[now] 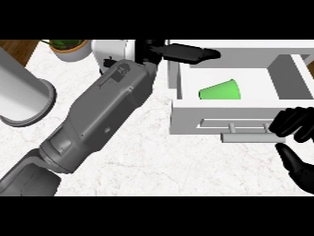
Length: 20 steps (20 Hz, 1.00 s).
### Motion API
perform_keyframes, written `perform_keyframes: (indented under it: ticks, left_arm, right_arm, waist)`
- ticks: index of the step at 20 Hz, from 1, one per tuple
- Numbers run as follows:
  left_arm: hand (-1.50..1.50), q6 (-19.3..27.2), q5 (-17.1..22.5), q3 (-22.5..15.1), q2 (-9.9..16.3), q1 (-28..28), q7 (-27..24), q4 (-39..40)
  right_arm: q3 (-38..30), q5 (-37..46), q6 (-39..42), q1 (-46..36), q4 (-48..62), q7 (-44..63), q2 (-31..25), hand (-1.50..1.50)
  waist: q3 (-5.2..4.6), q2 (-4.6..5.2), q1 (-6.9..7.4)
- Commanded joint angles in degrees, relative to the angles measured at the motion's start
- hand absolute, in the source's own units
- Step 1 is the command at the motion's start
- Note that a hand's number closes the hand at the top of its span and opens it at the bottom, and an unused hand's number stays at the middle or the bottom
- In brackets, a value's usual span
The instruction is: Pick up the cup, place it into the drawer and close the drawer
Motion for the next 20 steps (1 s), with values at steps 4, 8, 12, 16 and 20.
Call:
perform_keyframes:
  ticks: [4,8,12,16,20]
  left_arm:
    - [-1.50,0.82,0.97,1.66,7.83,12.60,3.03,-14.36]
    - [-1.50,2.52,0.97,1.78,11.16,20.80,5.30,-24.35]
    - [-1.50,0.88,1.32,2.88,17.91,31.63,6.11,-34.85]
    - [-1.50,-1.56,2.32,4.45,22.22,38.96,9.08,-43.06]
    - [-1.50,-6.69,3.54,7.19,24.81,44.34,6.44,-44.42]
  right_arm:
    - [2.03,7.58,3.74,2.19,-0.35,-1.58,-3.37,1.50]
    - [2.78,10.70,5.74,4.13,-1.26,-0.83,-5.51,1.50]
    - [3.76,15.95,3.21,4.00,1.31,-1.64,-3.76,1.50]
    - [6.72,22.65,2.30,0.21,7.39,-3.10,-3.25,1.50]
    - [11.89,33.91,3.29,-0.61,9.09,-9.15,-6.40,1.50]
  waist:
    - [-0.03,-0.35,2.04]
    - [0.00,-0.30,1.57]
    - [0.00,-0.20,1.83]
    - [0.00,0.09,1.66]
    - [-0.02,0.27,1.86]
